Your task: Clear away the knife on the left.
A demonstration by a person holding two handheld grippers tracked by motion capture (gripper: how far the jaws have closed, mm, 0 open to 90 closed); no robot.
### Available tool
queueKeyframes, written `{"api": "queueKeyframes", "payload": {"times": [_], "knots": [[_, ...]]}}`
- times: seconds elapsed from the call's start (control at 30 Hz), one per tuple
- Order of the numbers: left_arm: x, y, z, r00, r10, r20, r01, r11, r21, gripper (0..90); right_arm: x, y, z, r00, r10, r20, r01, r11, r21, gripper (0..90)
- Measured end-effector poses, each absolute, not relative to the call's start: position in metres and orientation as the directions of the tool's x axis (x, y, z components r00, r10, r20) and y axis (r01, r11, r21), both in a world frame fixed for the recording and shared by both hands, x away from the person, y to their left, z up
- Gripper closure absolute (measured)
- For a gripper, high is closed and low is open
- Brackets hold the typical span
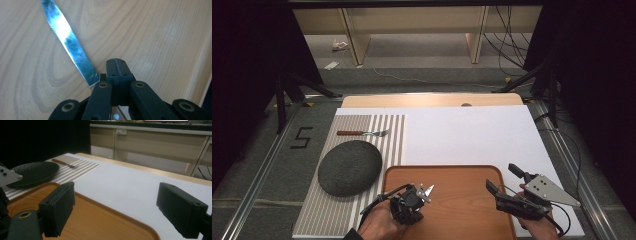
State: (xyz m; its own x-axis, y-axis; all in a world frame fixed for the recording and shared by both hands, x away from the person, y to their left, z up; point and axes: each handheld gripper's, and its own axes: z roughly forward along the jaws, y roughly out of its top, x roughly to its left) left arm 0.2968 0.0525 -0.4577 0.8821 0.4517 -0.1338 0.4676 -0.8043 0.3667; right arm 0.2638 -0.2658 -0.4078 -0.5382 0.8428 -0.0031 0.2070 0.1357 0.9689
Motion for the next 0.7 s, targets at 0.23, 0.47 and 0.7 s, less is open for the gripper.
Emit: {"api": "queueKeyframes", "payload": {"times": [0.23, 0.47, 0.7], "knots": [[0.303, 0.060, -0.458, 0.867, 0.480, -0.137, 0.494, -0.790, 0.362, 89.5, 0.264, -0.266, -0.408, -0.539, 0.843, -0.005, 0.205, 0.137, 0.969, 16.2], [0.304, 0.065, -0.458, 0.858, 0.493, -0.145, 0.510, -0.784, 0.355, 89.5, 0.263, -0.266, -0.408, -0.539, 0.842, -0.005, 0.205, 0.137, 0.969, 16.2], [0.305, 0.076, -0.458, 0.844, 0.514, -0.151, 0.532, -0.772, 0.347, 89.5, 0.263, -0.266, -0.408, -0.538, 0.843, -0.005, 0.205, 0.137, 0.969, 16.2]]}}
